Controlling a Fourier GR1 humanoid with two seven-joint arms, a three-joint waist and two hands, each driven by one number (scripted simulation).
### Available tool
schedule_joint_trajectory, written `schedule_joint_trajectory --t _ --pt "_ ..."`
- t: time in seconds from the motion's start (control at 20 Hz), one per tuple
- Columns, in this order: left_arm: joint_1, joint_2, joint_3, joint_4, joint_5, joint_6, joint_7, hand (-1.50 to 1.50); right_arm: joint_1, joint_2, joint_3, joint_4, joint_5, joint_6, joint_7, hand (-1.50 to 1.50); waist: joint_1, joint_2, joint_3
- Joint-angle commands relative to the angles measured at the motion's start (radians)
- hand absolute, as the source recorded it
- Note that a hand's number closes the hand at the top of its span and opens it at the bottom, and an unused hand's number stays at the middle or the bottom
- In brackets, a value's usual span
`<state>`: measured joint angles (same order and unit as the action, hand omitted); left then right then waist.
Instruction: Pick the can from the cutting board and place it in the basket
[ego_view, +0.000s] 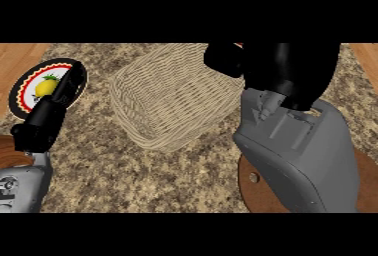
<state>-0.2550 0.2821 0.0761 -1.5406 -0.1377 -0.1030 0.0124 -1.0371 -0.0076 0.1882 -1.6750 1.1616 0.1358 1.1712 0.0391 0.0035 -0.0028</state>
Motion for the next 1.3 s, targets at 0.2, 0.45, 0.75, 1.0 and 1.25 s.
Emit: schedule_joint_trajectory --t 0.2,0.45,0.75,1.0,1.25 --pt "-0.002 -0.010 -0.015 0.025 -0.019 0.001 -0.031 0.00 -0.195 0.007 -0.052 0.346 -0.155 -0.080 0.210 1.50 0.014 0.005 0.000" --pt "0.062 -0.017 -0.028 -0.028 -0.014 -0.010 -0.032 0.00 -0.237 0.007 -0.109 0.479 -0.232 -0.104 0.224 1.50 0.025 0.000 0.000" --pt "0.033 -0.006 0.000 0.011 -0.016 0.000 -0.024 0.00 -0.249 0.007 -0.086 0.642 -0.218 0.024 0.225 1.50 -0.010 -0.004 0.000" --pt "0.011 -0.016 0.003 0.013 -0.010 0.006 -0.011 0.00 -0.318 0.007 -0.059 0.737 -0.217 0.094 0.228 1.50 -0.019 -0.006 0.001" --pt "0.046 0.003 0.023 0.038 0.001 -0.018 -0.060 0.00 -0.370 0.007 -0.097 0.784 -0.359 0.055 0.214 -1.50 -0.012 -0.003 0.001"
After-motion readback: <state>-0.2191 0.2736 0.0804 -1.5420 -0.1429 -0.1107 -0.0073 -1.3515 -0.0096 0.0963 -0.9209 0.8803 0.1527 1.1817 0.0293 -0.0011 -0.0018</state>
